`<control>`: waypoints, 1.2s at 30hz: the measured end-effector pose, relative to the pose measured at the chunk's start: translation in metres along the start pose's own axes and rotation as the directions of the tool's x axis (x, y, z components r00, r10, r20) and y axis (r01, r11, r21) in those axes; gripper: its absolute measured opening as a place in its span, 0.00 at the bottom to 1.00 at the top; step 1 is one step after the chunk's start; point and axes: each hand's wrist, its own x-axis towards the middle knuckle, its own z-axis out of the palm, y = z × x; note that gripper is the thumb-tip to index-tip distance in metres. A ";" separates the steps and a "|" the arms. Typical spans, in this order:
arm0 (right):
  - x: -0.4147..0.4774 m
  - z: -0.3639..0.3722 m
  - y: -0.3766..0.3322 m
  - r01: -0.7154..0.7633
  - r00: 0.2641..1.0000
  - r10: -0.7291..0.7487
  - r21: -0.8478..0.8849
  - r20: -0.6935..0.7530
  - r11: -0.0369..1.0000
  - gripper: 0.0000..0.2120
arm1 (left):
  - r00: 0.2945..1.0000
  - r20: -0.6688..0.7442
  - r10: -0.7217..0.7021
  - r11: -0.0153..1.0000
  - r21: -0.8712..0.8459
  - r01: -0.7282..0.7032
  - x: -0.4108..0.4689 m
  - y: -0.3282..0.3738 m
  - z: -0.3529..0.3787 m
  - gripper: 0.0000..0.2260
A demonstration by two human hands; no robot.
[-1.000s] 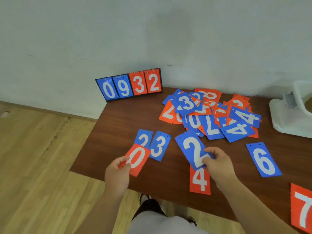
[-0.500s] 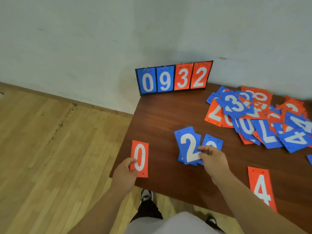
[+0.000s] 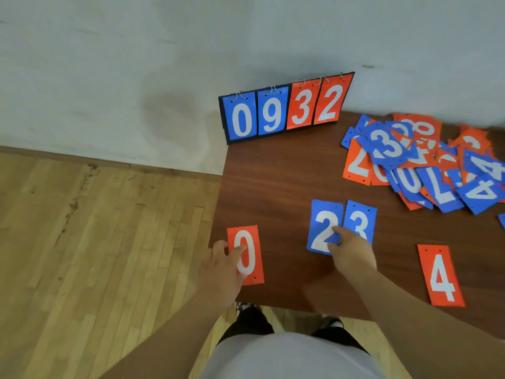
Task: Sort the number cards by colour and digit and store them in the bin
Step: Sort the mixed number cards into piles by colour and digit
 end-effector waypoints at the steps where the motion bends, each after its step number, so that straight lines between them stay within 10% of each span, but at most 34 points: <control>1: 0.002 0.001 -0.001 0.009 1.000 -0.007 -0.064 0.021 0.998 0.21 | 1.000 0.004 0.012 1.000 0.014 -0.012 0.001 0.000 0.000 0.30; 16: -0.007 -0.028 0.011 0.173 0.985 -0.174 -0.058 -0.018 0.983 0.25 | 0.998 -0.068 0.003 0.999 0.046 0.001 -0.015 0.035 -0.016 0.28; 36: 0.007 -0.247 0.270 0.117 0.971 -0.095 0.089 -0.218 0.989 0.27 | 0.968 -0.200 0.152 0.988 0.021 -0.151 0.005 0.345 -0.029 0.29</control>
